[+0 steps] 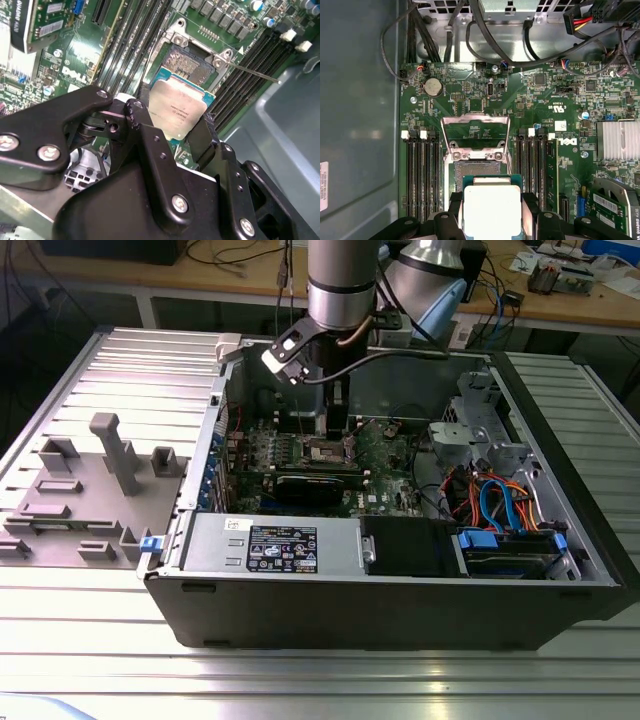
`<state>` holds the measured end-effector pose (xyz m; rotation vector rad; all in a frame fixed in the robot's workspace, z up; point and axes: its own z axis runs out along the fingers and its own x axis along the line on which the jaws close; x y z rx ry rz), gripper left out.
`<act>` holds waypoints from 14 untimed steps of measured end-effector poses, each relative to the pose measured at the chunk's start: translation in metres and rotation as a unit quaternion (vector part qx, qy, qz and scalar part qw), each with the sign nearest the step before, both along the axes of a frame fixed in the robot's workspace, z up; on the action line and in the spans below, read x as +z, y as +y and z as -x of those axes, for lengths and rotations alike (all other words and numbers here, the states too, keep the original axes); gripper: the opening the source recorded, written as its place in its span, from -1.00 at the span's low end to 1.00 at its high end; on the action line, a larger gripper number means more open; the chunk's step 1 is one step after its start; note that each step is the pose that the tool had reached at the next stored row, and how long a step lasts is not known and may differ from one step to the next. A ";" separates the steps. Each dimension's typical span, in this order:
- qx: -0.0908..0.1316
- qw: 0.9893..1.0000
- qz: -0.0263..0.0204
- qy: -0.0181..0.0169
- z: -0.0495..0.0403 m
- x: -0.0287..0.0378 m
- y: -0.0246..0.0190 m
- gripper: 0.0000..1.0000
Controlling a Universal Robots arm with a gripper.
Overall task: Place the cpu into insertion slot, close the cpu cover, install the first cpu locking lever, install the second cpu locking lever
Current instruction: 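Place the cpu into insertion slot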
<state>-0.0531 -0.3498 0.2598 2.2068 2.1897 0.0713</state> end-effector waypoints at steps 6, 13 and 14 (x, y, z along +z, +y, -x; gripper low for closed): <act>0.007 1.000 0.000 0.000 0.0000 -0.0111 0.0000 0.08; 0.011 1.000 0.001 0.000 0.0008 -0.0291 0.0016 0.08; 0.011 1.000 0.001 0.000 0.0008 -0.0313 0.0025 0.08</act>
